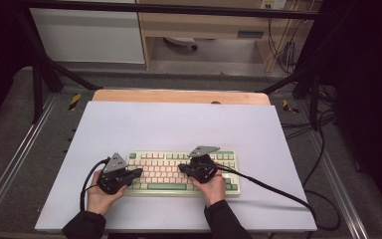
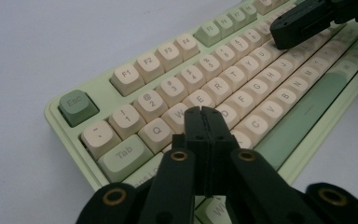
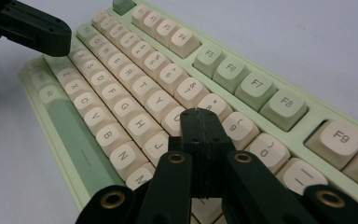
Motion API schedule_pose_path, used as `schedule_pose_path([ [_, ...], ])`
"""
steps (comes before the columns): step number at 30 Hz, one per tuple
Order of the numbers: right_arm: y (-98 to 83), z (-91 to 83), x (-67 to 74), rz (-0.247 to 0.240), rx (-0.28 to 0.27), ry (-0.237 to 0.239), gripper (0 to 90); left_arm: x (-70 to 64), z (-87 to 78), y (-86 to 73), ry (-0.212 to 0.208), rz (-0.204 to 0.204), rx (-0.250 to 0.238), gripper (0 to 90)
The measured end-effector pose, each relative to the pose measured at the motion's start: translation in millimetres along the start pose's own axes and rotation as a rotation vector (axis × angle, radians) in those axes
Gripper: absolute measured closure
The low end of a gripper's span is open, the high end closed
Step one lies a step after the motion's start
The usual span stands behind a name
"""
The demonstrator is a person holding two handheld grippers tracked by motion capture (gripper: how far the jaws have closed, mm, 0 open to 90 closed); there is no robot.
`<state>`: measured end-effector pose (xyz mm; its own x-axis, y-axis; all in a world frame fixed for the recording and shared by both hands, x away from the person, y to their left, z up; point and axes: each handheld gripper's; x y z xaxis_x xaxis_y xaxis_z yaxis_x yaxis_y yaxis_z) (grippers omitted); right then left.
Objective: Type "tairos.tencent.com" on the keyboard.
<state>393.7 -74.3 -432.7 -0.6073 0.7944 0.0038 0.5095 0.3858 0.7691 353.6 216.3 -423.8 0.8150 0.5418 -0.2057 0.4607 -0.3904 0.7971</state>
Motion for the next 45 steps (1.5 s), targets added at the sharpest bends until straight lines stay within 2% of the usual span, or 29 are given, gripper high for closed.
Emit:
schedule_pose_path([
  [9,-0.6,0.6,0.9,-0.014,0.001,0.002,90.0,0.1,-0.4,0.0,0.001,0.001,-0.001,89.7],
  [15,2.3,-9.9,-0.6,-0.036,-0.005,0.010,90.0,-0.4,-0.9,0.2,0.001,0.000,-0.002,89.7],
  [26,2.6,-23.1,-1.0,-0.064,0.019,0.016,90.0,-2.3,0.0,0.9,0.001,0.006,0.002,89.7],
  [45,-10.9,-38.8,-10.2,-0.053,0.032,0.036,90.0,-11.7,6.8,7.6,-0.003,0.025,0.013,89.7],
])
Point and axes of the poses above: each handheld gripper's, and its own axes: z roughly forward along the jaws, y roughly out of its top, x roughly to its left, and after that the axes turned 15 degrees about -y, right-handed
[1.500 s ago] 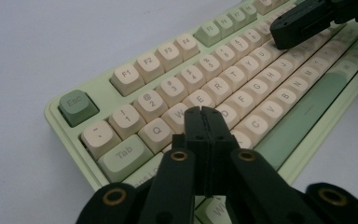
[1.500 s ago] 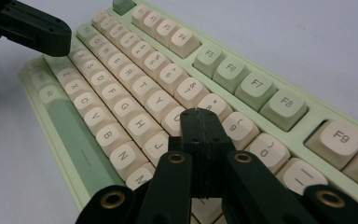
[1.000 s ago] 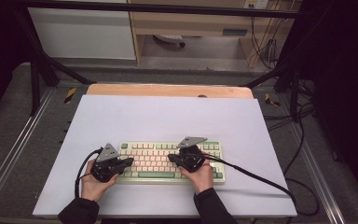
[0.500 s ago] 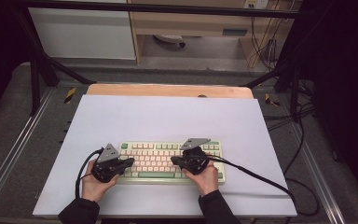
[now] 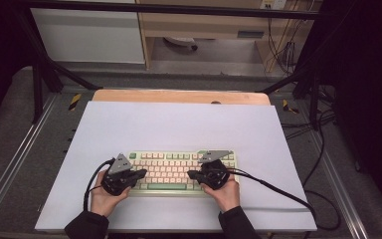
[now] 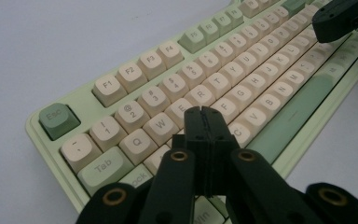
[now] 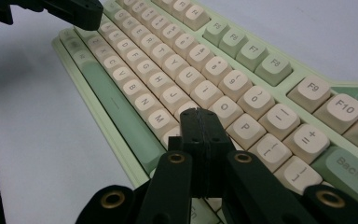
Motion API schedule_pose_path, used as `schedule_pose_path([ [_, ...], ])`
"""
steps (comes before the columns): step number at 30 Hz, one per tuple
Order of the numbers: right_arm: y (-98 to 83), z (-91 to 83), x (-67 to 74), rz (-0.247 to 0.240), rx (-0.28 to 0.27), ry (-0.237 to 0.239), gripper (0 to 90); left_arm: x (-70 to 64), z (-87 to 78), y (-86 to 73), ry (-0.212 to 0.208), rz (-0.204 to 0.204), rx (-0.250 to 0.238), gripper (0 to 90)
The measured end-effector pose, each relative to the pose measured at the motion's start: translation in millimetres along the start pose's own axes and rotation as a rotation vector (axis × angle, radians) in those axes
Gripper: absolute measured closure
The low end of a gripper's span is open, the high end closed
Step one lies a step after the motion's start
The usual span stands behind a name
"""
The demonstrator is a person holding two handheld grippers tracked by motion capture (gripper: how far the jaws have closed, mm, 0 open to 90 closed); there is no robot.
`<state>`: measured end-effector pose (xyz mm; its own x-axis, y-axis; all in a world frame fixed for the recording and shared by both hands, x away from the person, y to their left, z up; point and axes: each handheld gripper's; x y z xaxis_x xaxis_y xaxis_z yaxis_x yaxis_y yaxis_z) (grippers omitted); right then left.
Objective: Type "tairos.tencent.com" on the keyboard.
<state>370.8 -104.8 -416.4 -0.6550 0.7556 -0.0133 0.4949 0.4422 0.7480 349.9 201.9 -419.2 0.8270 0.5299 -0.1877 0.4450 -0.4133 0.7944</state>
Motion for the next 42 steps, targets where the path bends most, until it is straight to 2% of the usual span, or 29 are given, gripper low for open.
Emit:
schedule_pose_path([
  [15,-11.1,-13.1,-9.0,0.008,-0.001,-0.010,90.0,-4.3,7.4,15.1,0.001,0.014,0.000,89.7],
  [28,-19.3,-19.0,-13.8,0.016,-0.005,-0.013,90.0,-2.9,27.0,31.3,0.006,0.018,0.012,89.7],
  [35,-19.5,-19.9,-13.7,0.019,-0.012,-0.007,90.0,-2.0,39.8,31.7,0.004,0.017,0.023,89.7],
  [42,-19.9,-18.6,-13.0,0.022,-0.008,-0.006,90.0,1.3,42.5,26.4,0.017,0.017,0.039,89.7],
])
Point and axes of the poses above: each handheld gripper's, and its own axes: z roughly forward along the jaws, y roughly out of its top, x roughly to its left, and after that the axes turned 15 degrees about -y, right-handed
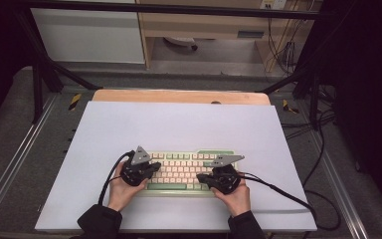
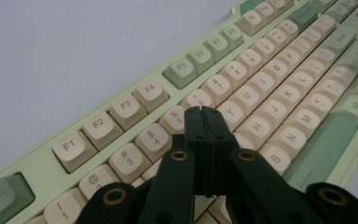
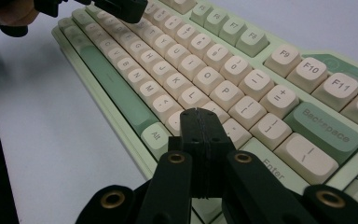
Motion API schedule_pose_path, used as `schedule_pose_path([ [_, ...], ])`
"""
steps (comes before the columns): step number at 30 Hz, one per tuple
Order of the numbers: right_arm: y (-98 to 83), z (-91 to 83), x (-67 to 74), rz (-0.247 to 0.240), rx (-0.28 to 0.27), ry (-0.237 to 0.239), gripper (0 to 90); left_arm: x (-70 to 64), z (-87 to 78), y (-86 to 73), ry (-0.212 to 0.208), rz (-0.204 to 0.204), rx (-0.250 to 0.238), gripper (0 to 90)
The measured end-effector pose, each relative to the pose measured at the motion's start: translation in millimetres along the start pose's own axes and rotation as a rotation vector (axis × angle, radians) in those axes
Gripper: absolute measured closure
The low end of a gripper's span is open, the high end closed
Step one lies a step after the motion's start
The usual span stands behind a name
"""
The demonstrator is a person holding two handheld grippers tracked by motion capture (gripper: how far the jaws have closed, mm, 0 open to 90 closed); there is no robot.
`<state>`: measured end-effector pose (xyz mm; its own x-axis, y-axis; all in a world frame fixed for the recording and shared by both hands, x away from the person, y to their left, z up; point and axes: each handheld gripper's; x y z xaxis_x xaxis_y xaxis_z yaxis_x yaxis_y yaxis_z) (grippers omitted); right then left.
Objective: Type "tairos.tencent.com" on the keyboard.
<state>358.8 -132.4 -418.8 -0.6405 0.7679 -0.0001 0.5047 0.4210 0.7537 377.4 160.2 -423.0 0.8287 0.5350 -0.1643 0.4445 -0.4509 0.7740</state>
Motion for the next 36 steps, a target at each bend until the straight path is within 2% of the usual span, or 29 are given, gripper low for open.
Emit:
schedule_pose_path([
  [17,-0.4,0.1,0.1,-0.002,-0.003,0.001,90.0,4.8,4.9,-6.7,0.002,0.004,0.008,89.8],
  [36,0.7,-3.3,0.1,0.006,-0.014,0.005,90.0,-4.6,-14.2,-12.7,-0.019,0.018,-0.015,89.7],
])
Point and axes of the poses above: each handheld gripper's, and its own axes: z roughly forward along the jaws, y roughly out of its top, x roughly to its left, and after that the axes turned 15 degrees about -y, right-handed
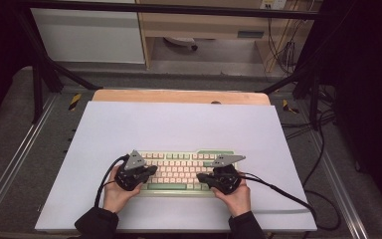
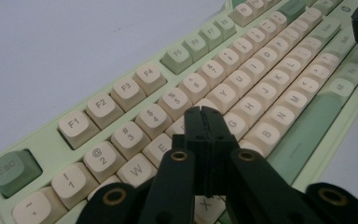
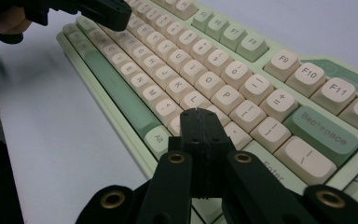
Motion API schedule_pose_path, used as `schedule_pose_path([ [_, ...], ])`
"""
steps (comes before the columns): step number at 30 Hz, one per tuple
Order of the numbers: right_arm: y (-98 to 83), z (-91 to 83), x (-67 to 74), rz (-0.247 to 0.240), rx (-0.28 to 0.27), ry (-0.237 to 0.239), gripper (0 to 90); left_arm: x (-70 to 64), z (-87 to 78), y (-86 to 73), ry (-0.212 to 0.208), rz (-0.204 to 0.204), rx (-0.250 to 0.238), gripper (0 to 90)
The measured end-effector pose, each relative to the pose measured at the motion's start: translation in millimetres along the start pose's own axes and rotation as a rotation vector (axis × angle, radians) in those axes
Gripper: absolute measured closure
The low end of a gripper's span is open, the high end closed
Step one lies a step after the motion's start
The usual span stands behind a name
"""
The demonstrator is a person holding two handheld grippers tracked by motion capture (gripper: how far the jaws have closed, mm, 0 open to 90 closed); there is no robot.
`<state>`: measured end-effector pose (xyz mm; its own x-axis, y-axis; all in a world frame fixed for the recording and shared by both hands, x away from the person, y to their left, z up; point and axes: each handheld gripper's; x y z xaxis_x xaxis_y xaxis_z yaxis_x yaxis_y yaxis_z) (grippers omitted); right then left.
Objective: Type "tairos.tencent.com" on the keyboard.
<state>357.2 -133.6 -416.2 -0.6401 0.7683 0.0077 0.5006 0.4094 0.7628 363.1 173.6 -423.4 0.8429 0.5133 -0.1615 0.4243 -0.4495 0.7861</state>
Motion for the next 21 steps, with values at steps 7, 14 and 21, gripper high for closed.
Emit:
schedule_pose_path([
  [7,0.9,0.6,-0.2,0.003,-0.005,0.000,90.0,-0.2,-9.0,-4.2,0.002,-0.008,-0.014,89.7],
  [14,4.1,1.0,-0.8,0.012,-0.013,-0.005,90.0,0.3,-17.4,-8.7,0.005,-0.016,-0.026,89.7],
  [21,12.4,6.5,5.1,0.000,-0.020,-0.009,90.0,2.8,-27.7,-15.7,0.006,-0.029,-0.038,89.7],
])
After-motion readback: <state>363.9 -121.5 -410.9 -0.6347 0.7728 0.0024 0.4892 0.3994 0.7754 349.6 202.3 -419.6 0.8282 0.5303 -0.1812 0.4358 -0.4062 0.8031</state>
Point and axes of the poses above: each handheld gripper's, and its own axes: z roughly forward along the jaws, y roughly out of its top, x roughly to its left, and after that the axes turned 15 degrees about -y, right-handed
